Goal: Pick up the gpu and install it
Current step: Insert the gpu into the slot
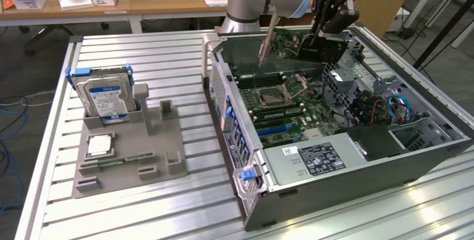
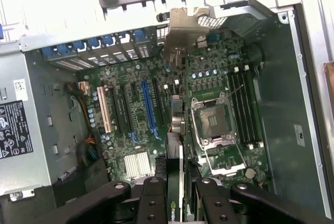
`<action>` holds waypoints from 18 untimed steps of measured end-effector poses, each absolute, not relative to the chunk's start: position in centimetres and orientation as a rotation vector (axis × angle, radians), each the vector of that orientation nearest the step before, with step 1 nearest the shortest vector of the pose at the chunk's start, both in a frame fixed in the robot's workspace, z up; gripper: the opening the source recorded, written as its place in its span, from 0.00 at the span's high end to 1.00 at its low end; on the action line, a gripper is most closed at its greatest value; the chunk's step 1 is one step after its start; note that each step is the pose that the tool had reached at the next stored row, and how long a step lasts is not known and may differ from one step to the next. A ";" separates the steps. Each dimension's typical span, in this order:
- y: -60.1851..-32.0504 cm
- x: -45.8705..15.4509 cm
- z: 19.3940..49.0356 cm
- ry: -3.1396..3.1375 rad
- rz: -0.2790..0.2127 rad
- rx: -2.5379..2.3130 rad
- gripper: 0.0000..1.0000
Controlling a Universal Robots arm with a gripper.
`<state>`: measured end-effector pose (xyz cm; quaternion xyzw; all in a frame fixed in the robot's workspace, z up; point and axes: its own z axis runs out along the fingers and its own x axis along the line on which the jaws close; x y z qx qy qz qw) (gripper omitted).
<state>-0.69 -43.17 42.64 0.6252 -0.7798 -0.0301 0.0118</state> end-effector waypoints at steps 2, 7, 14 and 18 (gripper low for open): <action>-43.2 -0.7 42.6 -2.418 -0.094 1.966 0.74; -43.2 -0.7 42.6 -2.381 -0.093 2.009 0.74; -43.2 -0.6 42.6 -2.325 -0.092 2.071 0.74; -43.2 -0.6 42.6 -2.294 -0.091 2.104 0.74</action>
